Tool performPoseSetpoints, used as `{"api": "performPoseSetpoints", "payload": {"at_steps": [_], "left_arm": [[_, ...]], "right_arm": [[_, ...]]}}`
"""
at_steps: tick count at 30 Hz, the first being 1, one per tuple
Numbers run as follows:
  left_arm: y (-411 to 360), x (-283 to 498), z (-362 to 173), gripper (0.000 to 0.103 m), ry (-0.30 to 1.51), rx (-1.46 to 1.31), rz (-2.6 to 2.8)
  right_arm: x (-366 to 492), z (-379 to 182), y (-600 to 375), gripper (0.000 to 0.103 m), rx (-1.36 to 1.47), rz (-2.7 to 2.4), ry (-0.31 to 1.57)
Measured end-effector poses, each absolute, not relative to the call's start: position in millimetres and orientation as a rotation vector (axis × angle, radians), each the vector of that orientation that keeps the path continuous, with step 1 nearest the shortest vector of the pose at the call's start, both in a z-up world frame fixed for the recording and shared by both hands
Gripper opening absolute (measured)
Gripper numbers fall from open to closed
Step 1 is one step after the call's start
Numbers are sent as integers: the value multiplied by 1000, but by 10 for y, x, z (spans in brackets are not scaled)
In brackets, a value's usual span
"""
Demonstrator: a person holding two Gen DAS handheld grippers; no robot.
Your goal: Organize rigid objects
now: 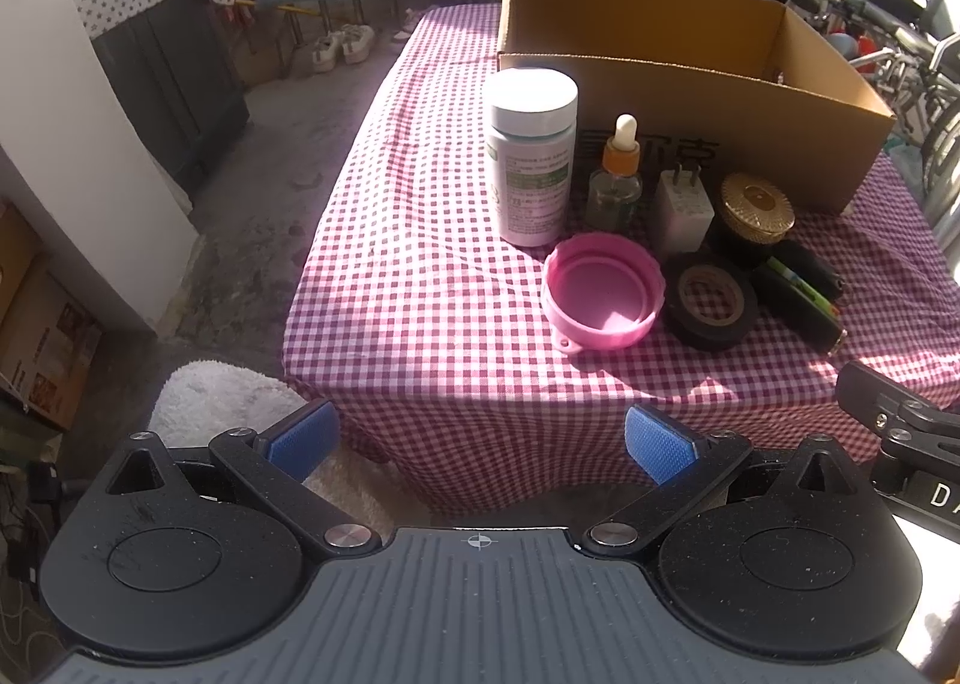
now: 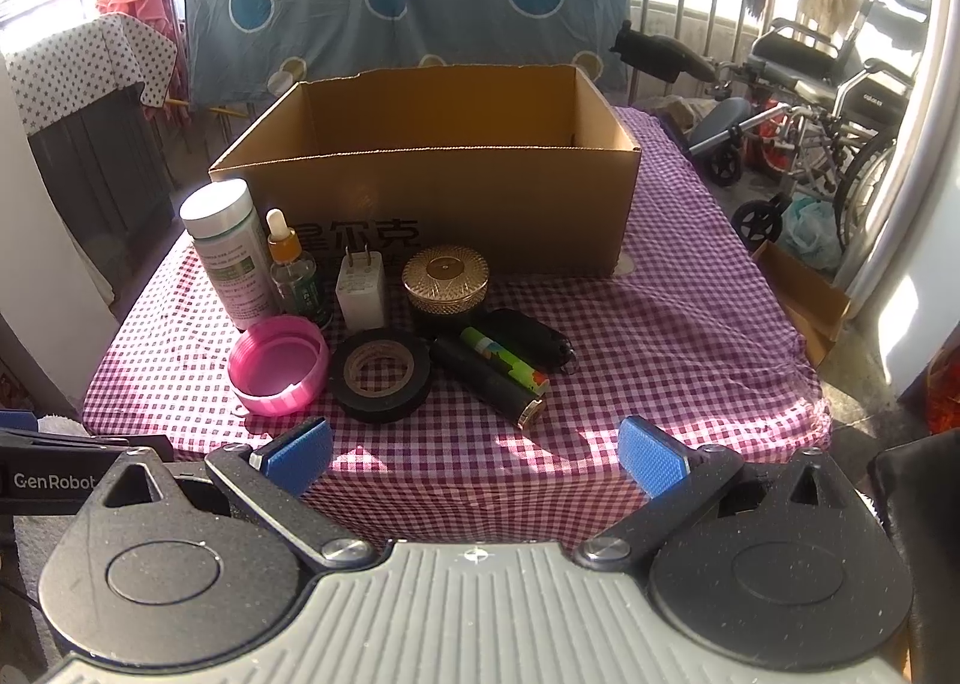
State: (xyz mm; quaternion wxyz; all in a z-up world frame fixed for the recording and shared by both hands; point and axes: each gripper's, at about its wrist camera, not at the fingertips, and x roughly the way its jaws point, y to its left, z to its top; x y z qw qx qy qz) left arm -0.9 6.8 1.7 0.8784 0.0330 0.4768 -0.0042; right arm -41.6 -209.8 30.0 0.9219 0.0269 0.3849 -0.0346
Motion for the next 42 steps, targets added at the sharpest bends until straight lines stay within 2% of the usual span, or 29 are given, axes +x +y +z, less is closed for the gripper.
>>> {"api": "performPoseSetpoints", "payload": {"at_steps": [23,30,42], "left_arm": [[117,267,13,102,971,85,-82],[87,323,-64,102,921,108,-203],[157,431,-285,97,905,44,-357]], "right_arm": [[-202,351,-2127,103,53,-121,760],[-259,305,-2298,103,100,-28,651],[-82,220,-2297,103,173,176,619]]}}
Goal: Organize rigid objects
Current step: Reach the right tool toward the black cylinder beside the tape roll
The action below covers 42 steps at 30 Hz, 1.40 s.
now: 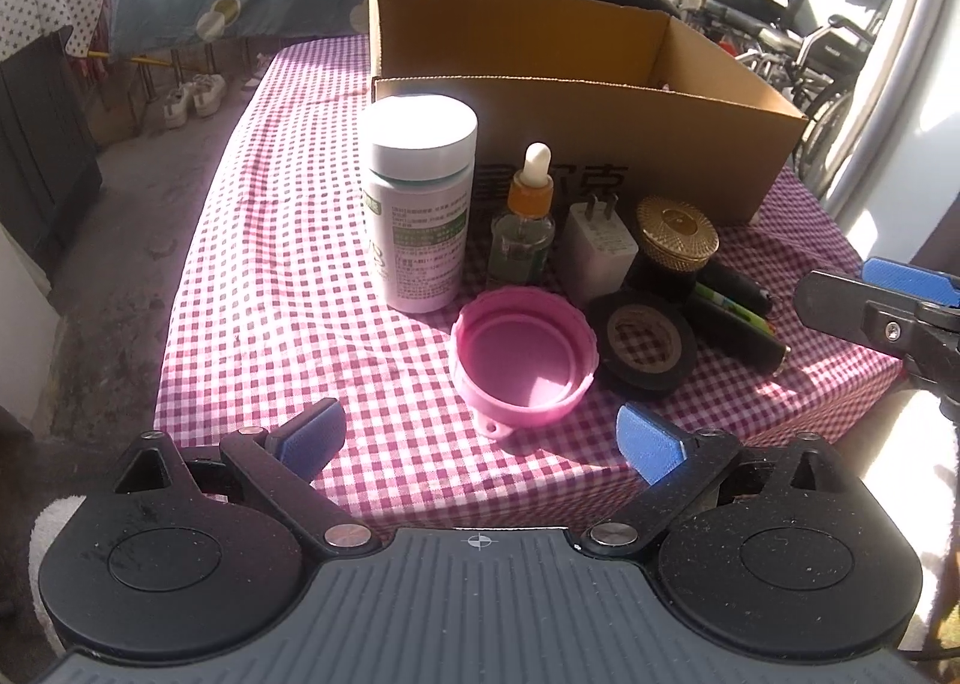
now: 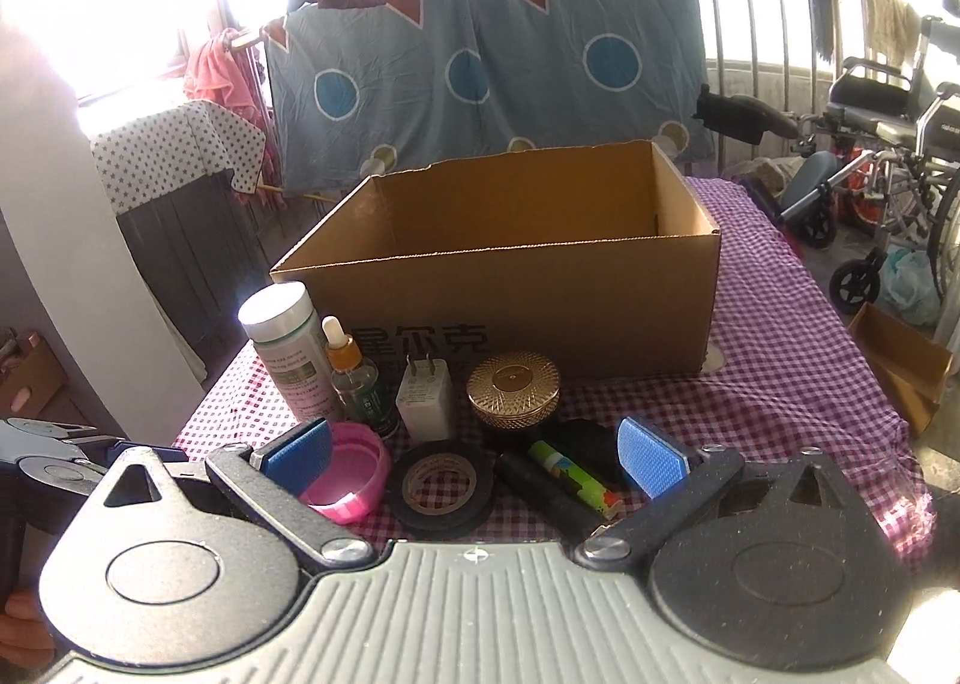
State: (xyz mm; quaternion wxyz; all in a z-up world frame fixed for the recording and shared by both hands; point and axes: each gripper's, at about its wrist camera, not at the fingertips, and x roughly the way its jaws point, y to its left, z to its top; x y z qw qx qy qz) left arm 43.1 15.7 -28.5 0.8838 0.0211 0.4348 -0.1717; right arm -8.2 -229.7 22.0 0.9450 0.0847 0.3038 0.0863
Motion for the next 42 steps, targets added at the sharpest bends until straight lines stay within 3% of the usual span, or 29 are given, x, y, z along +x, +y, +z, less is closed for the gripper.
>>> {"api": "performPoseSetpoints", "payload": {"at_steps": [8,16,23,30,33,42], "left_arm": [[34,369,-377,94,906,66,-484],[-347,364,-312,92,849,103,-635],[-753,417,-375,70,844,146,-720],[-1017,441,-401,49,861,168,-753],[-1095,437,-420,49,877,185,-754],[-1225,480,-492,46,907,220,-758]], "right_arm": [[20,35,-2258,94,191,182,691],[61,25,-2762,72,193,79,707],[320,-7,-3000,61,137,77,718],[609,-159,-3039,37,95,190,789],[752,-222,-3006,31,62,239,819],[903,-393,-2890,28,-47,309,872]]}}
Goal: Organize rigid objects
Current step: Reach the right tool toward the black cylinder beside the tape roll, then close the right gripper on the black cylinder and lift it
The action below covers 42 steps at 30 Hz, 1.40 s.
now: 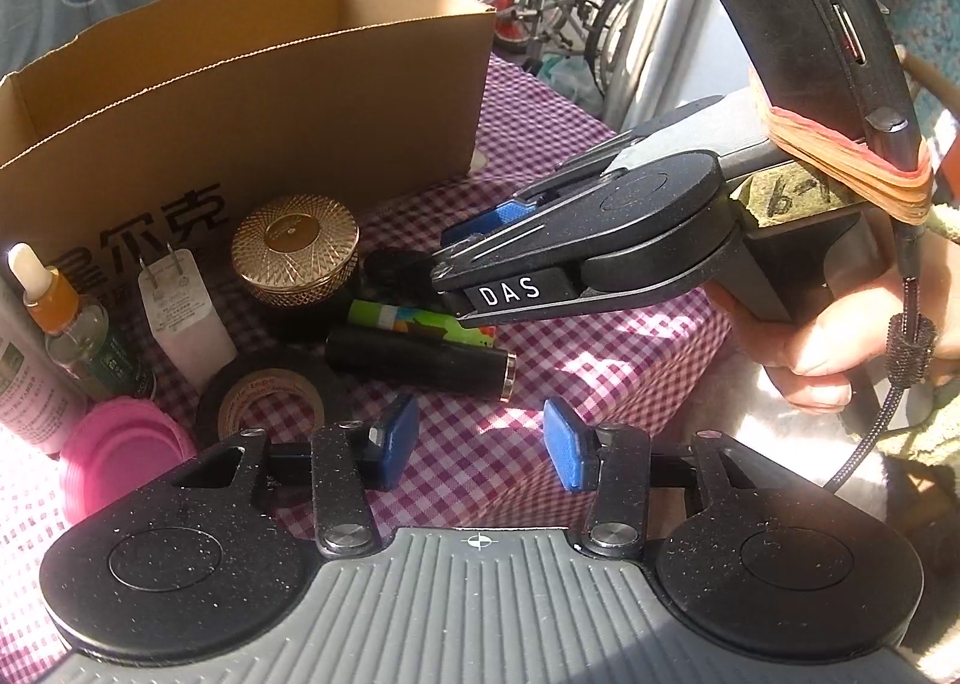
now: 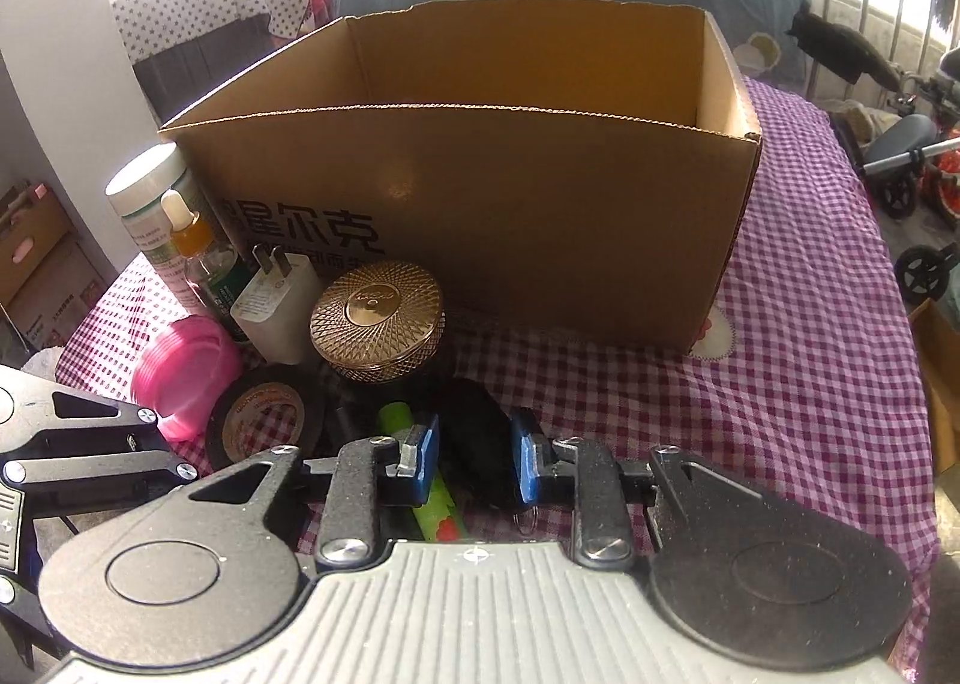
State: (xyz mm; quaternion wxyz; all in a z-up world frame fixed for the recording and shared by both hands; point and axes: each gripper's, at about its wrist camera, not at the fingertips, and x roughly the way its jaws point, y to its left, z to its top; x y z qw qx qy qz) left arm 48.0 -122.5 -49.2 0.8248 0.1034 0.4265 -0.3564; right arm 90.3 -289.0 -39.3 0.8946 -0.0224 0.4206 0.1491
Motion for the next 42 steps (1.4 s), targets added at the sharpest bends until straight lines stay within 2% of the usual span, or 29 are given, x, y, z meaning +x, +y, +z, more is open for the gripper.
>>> {"api": "performPoseSetpoints", "payload": {"at_steps": [11,16,31,42], "left_arm": [[-1271,479,-518,46,912,221,-779],[-1233,457,-506,46,905,226,-778],[-1064,382,-533,46,925,187,-750],[-1038,492,-590,46,966,127,-776]], "right_arm": [[738,-391,-3258,29,122,163,867],[417,-161,-3351,29,256,202,791],[309,-354,-2991,27,366,346,974],[584,-409,-2920,27,353,350,1016]]}}
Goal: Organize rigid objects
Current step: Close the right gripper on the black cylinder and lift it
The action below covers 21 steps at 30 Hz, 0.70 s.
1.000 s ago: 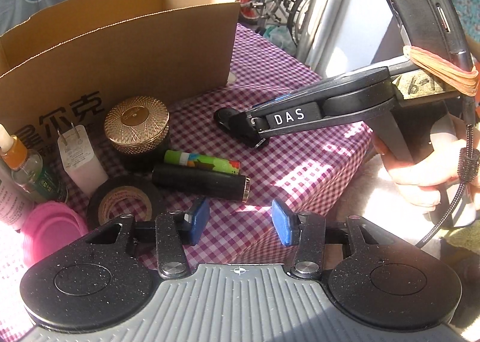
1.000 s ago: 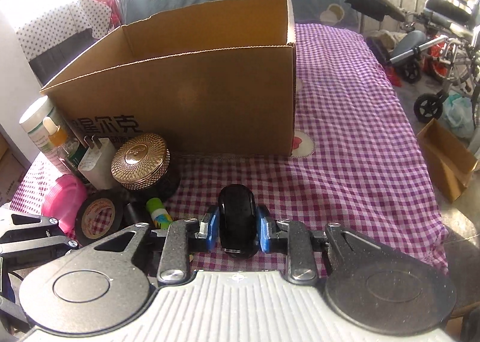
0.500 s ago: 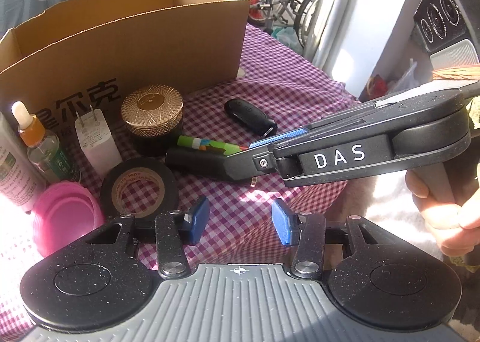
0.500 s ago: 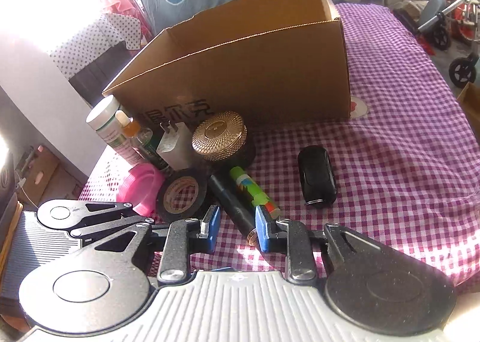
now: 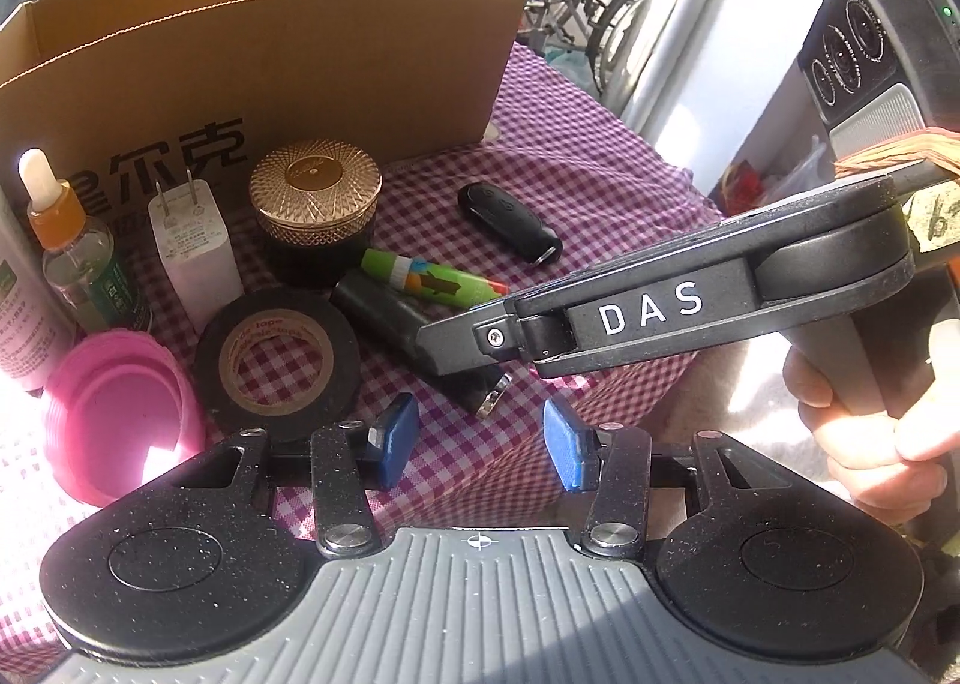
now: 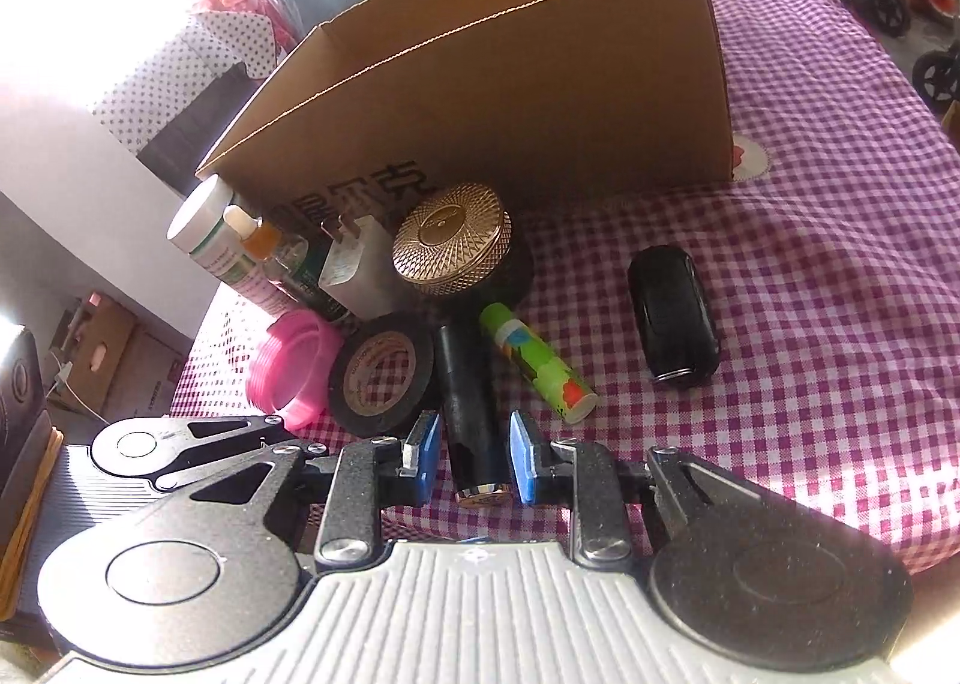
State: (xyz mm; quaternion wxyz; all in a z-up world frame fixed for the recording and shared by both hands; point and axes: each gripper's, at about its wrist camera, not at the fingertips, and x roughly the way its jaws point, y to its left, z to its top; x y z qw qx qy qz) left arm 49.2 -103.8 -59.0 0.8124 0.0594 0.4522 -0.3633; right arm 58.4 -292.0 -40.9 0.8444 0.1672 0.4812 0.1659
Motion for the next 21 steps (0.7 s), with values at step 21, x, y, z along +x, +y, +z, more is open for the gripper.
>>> {"api": "performPoseSetpoints", "payload": {"at_steps": [21], "left_arm": [[-1054,625,-591,55,999,100,-771]], "right_arm": [[843,-418,-2906,23,369,414,1174]]}}
